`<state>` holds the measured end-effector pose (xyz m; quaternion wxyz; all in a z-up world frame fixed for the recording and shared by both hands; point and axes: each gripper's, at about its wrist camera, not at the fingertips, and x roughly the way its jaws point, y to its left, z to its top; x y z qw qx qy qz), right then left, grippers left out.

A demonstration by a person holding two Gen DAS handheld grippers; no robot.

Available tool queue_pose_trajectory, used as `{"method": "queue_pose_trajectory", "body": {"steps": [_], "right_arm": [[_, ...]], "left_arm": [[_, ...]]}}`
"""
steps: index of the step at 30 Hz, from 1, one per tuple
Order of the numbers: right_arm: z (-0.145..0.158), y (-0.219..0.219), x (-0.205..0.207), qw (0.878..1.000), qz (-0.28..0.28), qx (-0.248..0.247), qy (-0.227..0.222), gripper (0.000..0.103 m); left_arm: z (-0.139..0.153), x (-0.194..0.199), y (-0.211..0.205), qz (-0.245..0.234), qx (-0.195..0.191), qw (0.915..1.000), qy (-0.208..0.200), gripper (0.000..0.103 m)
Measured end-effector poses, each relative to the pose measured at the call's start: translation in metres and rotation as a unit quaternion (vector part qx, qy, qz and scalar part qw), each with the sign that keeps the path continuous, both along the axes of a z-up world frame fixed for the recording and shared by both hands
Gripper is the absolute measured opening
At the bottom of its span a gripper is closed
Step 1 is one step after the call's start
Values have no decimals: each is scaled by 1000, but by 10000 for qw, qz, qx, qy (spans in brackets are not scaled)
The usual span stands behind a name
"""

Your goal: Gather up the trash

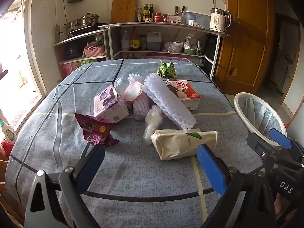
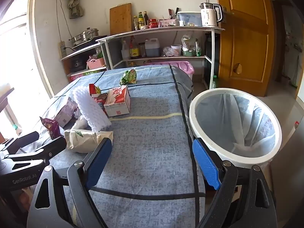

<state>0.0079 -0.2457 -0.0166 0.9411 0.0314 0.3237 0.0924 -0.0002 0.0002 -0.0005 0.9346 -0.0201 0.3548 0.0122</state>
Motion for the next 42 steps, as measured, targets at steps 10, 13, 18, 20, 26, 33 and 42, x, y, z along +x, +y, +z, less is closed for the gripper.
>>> {"method": "queue_pose_trajectory", "body": {"steps": [10,13,18,20,26,33,42], "right_arm": [[0,2,-2,10000,-28,-66,-37,87],[-1,0,-2,10000,-34,-42,-42,87],[-1,2,-2,10000,-25,-57,-23,87],[-1,3,-2,10000,-18,-60,-35,87],[-1,4,-3,10000,-14,-46,-62,87],[0,5,-3,10000,-6,-30,-48,87],[1,3,-4,10000,-32,-25,-64,87]], "left_arm": [[0,-3,2,44,12,10000,-18,98],[1,-2,0,51,47,10000,-8,98],[2,-2,1,68,48,10000,-10,98],[3,-3,2,62,48,10000,-21,98],[4,-4,1,62,57,10000,-22,98],[5,-5,3,99,45,9999,4,98],[6,-4,2,72,67,10000,-4,98]]}}
